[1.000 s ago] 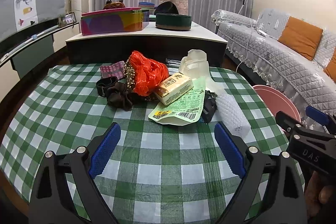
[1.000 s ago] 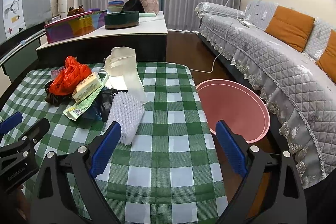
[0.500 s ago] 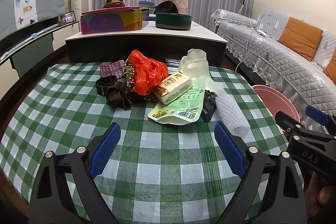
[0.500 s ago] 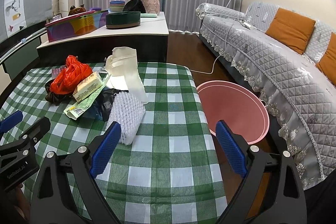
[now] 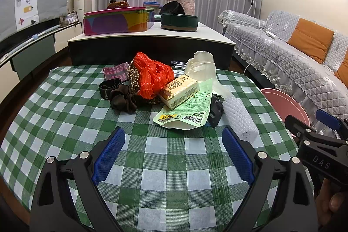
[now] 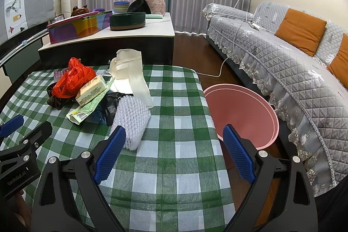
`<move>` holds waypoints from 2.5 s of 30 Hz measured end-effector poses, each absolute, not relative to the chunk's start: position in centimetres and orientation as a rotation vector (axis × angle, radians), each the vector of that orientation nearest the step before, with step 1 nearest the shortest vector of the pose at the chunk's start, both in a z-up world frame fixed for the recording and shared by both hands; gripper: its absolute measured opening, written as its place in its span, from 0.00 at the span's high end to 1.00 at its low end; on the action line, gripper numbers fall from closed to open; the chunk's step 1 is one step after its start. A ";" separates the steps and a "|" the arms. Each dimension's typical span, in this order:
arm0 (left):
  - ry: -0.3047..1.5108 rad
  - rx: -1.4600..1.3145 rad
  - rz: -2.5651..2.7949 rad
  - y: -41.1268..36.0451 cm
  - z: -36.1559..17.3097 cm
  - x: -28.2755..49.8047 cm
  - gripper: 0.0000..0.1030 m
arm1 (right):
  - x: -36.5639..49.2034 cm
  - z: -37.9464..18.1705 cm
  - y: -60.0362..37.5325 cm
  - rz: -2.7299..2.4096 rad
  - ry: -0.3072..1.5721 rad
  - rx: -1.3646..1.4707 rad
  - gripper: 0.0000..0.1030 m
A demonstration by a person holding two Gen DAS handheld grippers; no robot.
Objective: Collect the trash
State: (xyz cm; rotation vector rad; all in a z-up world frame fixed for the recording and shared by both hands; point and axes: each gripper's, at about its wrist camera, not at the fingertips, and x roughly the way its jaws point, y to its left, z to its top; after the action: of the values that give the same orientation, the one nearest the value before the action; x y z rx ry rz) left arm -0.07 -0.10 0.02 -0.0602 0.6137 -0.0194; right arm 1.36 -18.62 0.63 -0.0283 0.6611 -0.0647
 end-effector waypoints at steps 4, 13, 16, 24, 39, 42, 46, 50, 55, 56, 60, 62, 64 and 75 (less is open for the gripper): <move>0.613 -0.060 -0.019 -0.1 0.0 -0.1 0.15 | 1.4 0.6 -18.6 -0.064 0.661 -0.028 0.14; 0.613 -0.062 -0.019 0.0 0.0 -0.1 0.15 | 1.4 0.6 -18.5 -0.064 0.661 -0.027 0.18; 0.613 -0.061 -0.020 0.0 0.0 -0.1 0.15 | 1.4 0.6 -18.6 -0.062 0.661 -0.026 0.19; 0.612 -0.068 -0.020 0.0 0.3 0.0 0.15 | 1.6 0.7 -18.0 -0.051 0.666 -0.018 0.21; 0.606 -0.088 -0.014 0.0 0.8 0.4 0.30 | 2.3 0.1 -18.2 -0.018 0.693 0.027 0.30; 0.585 -0.078 -0.001 0.0 1.3 0.8 0.37 | 2.9 0.0 -18.2 -0.002 0.703 0.049 0.36; 0.570 -0.071 0.018 0.3 1.7 1.8 0.43 | 3.9 -0.3 -18.0 0.025 0.709 0.063 0.44; 0.557 -0.066 0.048 0.7 1.8 3.0 0.48 | 4.9 -0.7 -17.5 0.073 0.719 0.084 0.45; 0.564 -0.071 0.084 1.6 1.2 5.2 0.54 | 6.1 -1.4 -16.5 0.124 0.739 0.088 0.45; 0.567 -0.071 0.093 1.7 1.1 5.7 0.55 | 6.3 -1.6 -16.3 0.131 0.747 0.089 0.45; 0.570 -0.071 0.127 2.3 0.5 7.4 0.58 | 7.2 -2.5 -15.8 0.151 0.778 0.085 0.45; 0.577 -0.085 0.141 2.7 0.2 8.3 0.61 | 7.6 -2.9 -15.7 0.156 0.793 0.082 0.45; 0.589 -0.089 0.151 2.9 -0.1 9.2 0.66 | 7.9 -3.4 -15.6 0.160 0.807 0.076 0.45; 0.598 -0.074 0.119 2.2 -0.5 10.3 0.89 | 8.4 -4.4 -15.7 0.200 0.850 0.060 0.82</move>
State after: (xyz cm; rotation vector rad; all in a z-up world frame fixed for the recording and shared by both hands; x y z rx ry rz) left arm 10.30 2.19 -0.50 -0.0744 0.5981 0.1193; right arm 8.41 -15.71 -4.37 0.0599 0.8497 0.2001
